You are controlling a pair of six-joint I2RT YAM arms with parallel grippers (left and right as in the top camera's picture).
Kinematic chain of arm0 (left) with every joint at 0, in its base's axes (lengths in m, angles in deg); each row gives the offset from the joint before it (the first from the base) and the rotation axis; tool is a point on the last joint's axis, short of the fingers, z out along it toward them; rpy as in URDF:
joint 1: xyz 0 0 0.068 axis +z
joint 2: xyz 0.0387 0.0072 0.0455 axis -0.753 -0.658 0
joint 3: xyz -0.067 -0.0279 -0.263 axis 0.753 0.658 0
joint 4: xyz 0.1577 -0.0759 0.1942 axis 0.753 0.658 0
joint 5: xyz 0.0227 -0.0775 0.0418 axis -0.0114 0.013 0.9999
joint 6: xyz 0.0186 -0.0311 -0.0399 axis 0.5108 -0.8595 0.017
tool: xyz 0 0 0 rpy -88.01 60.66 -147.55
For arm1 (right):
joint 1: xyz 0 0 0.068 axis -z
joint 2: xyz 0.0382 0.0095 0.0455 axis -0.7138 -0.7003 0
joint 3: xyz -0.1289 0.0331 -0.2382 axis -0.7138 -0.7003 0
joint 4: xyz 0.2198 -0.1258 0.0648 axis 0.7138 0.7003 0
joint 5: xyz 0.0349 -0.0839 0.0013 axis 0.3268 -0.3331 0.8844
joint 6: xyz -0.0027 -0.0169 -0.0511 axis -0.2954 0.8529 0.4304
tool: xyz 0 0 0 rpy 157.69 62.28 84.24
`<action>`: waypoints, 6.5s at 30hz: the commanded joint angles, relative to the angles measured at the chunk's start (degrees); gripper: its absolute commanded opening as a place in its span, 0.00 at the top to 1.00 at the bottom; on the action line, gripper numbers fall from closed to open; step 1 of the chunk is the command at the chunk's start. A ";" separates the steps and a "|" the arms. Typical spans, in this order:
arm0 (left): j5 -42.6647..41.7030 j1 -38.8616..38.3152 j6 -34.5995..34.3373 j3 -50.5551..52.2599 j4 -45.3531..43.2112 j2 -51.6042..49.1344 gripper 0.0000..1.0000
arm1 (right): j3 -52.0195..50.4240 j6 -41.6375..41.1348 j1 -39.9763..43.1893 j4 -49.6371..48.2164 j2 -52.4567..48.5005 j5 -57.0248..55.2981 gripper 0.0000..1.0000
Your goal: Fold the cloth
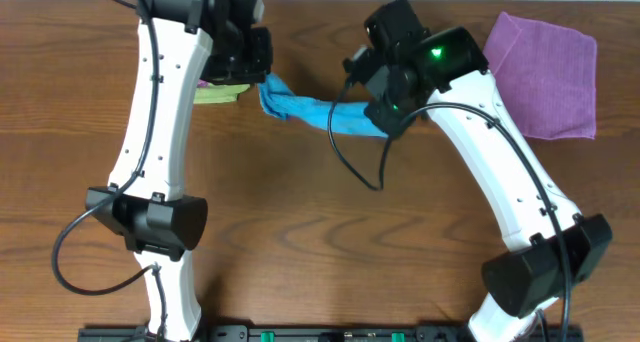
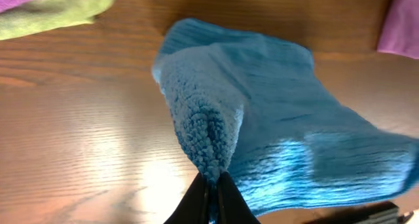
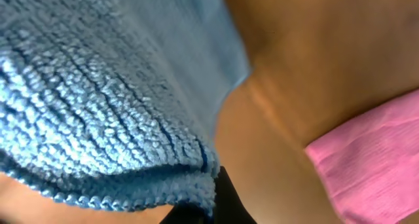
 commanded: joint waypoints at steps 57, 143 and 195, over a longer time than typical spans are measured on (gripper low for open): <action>13.66 -6.84 6.19 45.42 -17.66 27.96 0.94 | -14.05 -17.20 -4.39 -12.90 16.52 -5.33 0.98; -2.08 -10.95 -3.32 73.35 -56.46 11.76 0.07 | -48.41 -1.38 -0.61 -32.06 -0.44 33.92 0.70; 6.69 -10.95 -3.08 73.35 -56.81 11.76 0.02 | -49.44 -24.61 -40.33 -5.35 15.15 24.65 0.35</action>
